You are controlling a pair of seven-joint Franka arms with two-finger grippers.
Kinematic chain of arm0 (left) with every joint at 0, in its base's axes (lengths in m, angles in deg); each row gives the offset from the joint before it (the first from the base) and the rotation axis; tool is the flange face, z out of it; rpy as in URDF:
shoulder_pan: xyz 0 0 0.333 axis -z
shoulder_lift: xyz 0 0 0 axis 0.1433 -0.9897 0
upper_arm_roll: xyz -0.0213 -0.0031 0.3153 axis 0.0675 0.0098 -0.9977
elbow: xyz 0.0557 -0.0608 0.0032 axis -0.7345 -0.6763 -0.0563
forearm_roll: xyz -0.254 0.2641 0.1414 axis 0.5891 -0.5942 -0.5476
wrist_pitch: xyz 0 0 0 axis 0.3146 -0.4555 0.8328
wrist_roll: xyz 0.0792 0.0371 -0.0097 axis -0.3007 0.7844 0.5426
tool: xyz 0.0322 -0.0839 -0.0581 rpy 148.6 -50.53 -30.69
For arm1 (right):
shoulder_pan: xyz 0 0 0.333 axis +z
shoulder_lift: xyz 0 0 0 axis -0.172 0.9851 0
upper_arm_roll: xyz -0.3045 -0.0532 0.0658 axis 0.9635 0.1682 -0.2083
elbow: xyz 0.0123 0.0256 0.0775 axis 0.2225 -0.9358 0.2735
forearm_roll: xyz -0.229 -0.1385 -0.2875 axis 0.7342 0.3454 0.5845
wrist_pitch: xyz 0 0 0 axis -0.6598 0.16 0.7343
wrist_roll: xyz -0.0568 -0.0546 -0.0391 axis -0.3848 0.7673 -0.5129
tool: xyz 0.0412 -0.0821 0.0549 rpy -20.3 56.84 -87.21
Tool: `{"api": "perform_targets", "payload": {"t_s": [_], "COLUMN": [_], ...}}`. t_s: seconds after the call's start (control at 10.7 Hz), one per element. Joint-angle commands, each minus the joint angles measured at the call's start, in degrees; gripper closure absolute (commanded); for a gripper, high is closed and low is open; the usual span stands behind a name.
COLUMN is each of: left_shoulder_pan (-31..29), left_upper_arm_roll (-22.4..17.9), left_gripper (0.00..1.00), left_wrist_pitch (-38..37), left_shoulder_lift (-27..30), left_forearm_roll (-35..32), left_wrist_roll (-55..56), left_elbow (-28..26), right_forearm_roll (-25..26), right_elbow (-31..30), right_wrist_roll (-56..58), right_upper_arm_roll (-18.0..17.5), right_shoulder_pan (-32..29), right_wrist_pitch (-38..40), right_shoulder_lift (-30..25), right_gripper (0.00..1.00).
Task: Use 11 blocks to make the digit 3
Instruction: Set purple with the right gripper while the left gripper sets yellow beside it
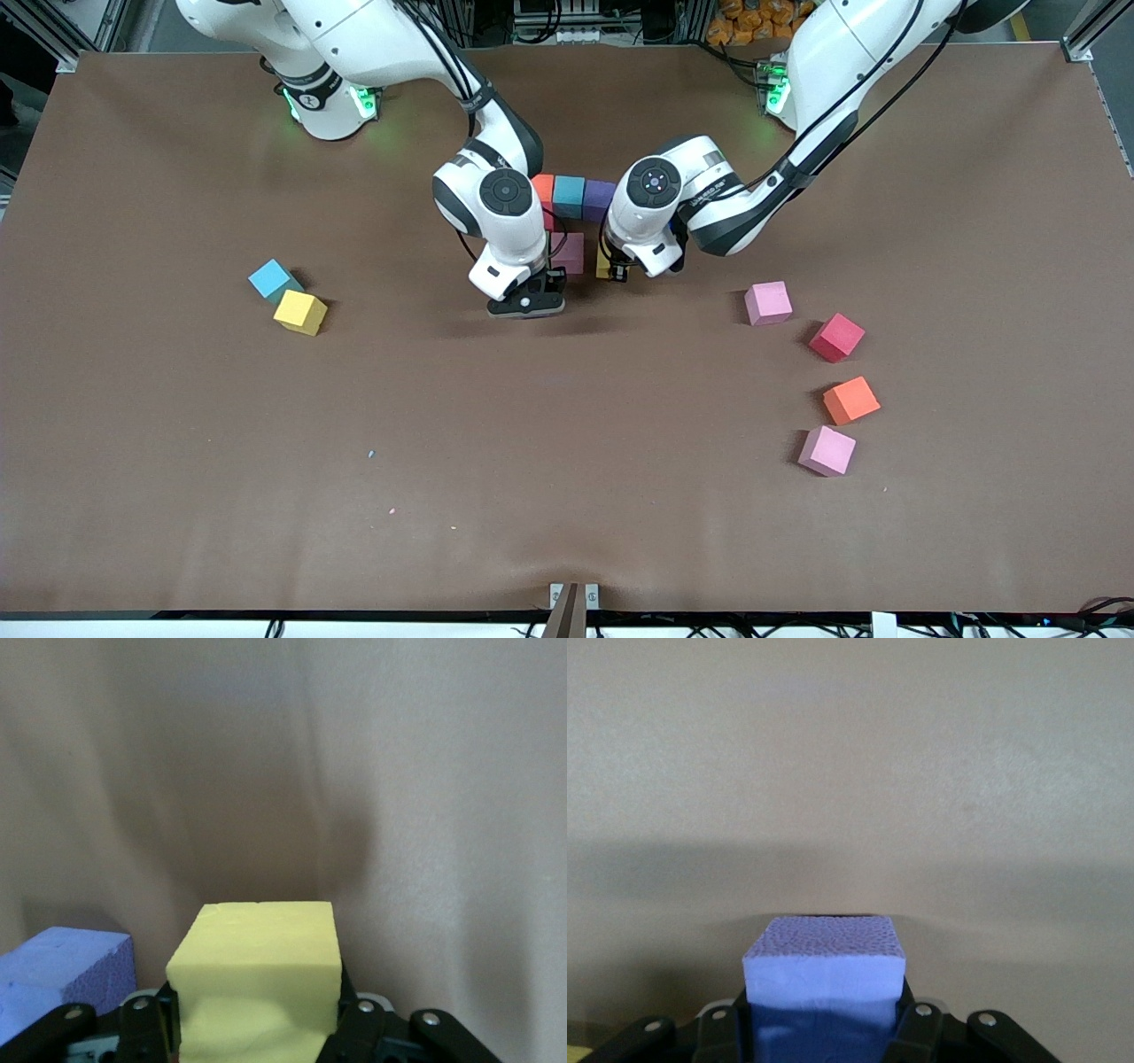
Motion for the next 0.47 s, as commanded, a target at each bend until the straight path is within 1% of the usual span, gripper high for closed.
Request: {"api": "perform_targets", "payload": {"t_s": [0.0,0.37], "left_shoulder_pan": [1.0,1.2], "left_upper_arm_roll": [-0.3,-0.6], "left_gripper": [1.00,1.00], "left_wrist_pitch": [1.1,1.4], "left_shoulder_lift": [-0.9,-1.4], "left_forearm_roll": [-1.7,-1.7], "left_wrist_roll": [1.6,1.6], "left_elbow": [0.2,0.2], "right_forearm_roll": [0.1,0.1], "right_elbow": [-1.9,-3.0], "right_wrist_roll": [-2.9,-3.9], "right_upper_arm_roll": [-0.1,-0.1], "right_shoulder_pan": [0.8,0.9], "right_wrist_pitch": [0.1,-0.6], "right_shoulder_lift": [-1.7,-1.7], "right_gripper": [1.00,1.00]}}
